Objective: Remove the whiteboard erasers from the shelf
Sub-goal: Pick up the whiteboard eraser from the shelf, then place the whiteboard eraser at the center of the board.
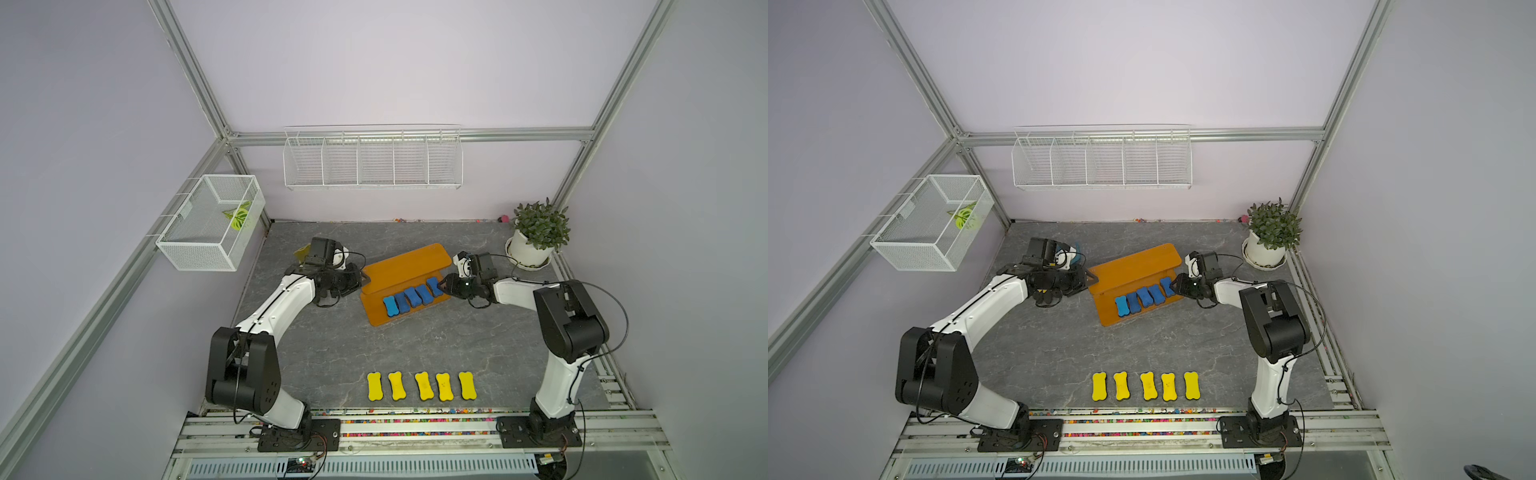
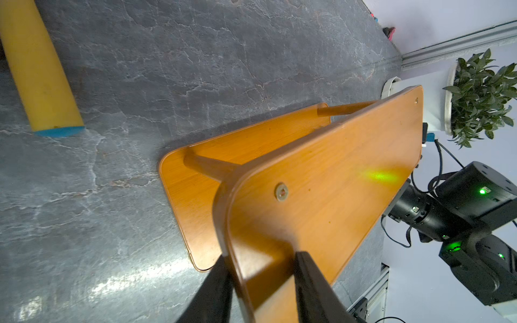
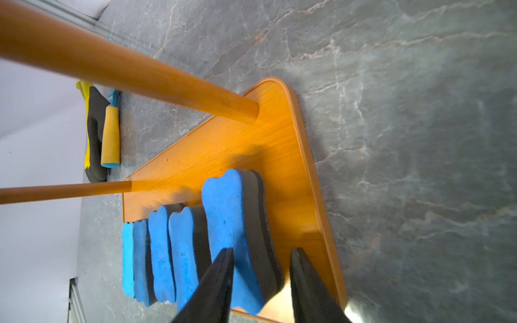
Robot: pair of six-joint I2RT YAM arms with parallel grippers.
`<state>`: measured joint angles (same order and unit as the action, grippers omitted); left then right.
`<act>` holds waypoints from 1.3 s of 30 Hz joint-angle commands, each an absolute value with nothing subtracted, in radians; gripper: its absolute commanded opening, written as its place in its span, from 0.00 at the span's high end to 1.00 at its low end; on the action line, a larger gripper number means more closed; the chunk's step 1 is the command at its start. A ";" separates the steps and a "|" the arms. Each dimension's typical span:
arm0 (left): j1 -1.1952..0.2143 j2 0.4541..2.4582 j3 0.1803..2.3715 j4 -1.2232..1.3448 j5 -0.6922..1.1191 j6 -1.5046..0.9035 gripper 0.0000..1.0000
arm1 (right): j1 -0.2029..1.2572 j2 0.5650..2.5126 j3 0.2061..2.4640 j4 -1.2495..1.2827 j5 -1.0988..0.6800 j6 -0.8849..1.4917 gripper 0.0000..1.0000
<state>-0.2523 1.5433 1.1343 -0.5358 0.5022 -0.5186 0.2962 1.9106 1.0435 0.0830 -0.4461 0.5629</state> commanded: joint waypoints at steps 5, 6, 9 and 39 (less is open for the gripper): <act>-0.248 1.555 1.131 -0.537 0.471 -0.488 0.61 | 0.302 1.923 1.003 0.089 -0.443 0.568 0.76; -0.248 1.553 1.131 -0.537 0.473 -0.487 0.64 | 0.302 1.922 1.000 0.089 -0.444 0.569 0.80; -0.248 1.549 1.139 -0.549 0.473 -0.483 0.65 | 0.302 1.917 0.991 0.090 -0.441 0.575 0.94; -0.247 1.490 1.131 -0.537 0.485 -0.492 0.40 | 0.460 1.262 0.607 -0.339 -0.198 0.685 1.00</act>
<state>-0.2470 1.5162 1.1347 -0.5549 0.4694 -0.4999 0.4370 1.3037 0.6415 -0.2390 -0.2428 0.6422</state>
